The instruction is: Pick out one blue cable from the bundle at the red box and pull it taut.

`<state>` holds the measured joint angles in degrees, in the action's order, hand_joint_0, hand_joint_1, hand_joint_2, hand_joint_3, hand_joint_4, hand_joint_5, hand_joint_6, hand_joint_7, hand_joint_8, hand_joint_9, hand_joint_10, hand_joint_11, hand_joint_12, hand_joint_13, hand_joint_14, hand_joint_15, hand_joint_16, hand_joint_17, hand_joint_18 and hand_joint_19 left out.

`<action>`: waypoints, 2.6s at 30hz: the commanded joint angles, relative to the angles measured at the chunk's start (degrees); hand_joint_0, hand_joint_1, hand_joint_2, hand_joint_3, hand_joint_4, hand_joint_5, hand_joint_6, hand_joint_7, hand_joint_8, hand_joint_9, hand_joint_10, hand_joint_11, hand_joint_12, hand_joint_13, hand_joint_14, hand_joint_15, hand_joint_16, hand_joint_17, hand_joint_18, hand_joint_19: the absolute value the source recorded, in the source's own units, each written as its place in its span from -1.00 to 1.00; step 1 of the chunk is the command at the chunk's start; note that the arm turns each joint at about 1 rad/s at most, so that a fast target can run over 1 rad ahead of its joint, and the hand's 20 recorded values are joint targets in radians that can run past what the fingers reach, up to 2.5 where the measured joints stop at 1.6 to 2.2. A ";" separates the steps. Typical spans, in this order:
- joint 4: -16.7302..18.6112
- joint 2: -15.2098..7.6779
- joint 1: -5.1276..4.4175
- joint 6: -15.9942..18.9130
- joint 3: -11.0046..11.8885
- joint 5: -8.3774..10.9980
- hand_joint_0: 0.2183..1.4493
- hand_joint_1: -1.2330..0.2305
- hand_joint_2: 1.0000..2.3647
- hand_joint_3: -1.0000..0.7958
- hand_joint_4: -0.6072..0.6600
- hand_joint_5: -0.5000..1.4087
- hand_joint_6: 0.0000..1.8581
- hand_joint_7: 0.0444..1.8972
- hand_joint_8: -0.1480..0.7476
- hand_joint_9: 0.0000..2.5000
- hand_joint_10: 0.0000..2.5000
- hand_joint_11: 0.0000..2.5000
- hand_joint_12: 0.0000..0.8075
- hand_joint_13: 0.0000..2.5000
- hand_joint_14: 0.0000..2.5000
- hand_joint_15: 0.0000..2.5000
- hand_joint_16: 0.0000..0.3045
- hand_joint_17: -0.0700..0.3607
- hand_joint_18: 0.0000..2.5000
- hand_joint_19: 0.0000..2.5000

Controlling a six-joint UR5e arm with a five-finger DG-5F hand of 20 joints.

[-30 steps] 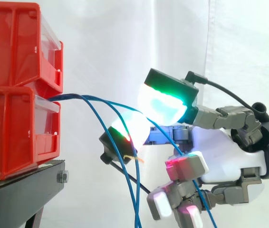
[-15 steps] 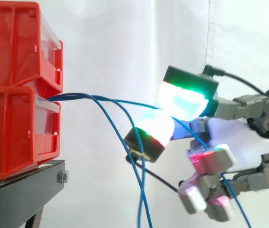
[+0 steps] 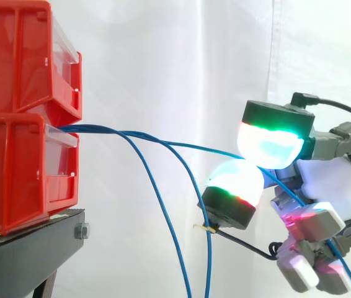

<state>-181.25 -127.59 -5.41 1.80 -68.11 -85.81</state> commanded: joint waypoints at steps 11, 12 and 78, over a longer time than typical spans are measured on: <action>-1.30 0.68 -0.22 -0.13 -0.01 0.55 -0.41 -0.10 -0.99 -0.40 -0.21 -0.53 -0.08 -0.04 0.04 -0.05 -0.98 -0.47 -0.20 -0.23 -0.99 -0.59 -0.69 -0.18 -0.19 -0.45; -1.22 0.68 -0.22 -0.13 -0.09 0.73 -0.41 -0.09 -1.00 -0.41 -0.20 -0.53 -0.08 -0.04 0.03 -0.05 -0.98 -0.47 -0.19 -0.23 -0.99 -0.59 -0.69 -0.18 -0.19 -0.45; 0.02 0.68 -0.22 0.04 -0.09 1.69 -0.44 -0.20 -0.97 -0.21 -0.18 -0.54 -0.09 -0.03 0.00 -0.04 -0.98 -0.45 -0.20 -0.23 -0.99 -0.60 -0.69 -0.18 -0.18 -0.46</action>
<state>-181.23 -126.91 -5.60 1.83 -68.20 -84.11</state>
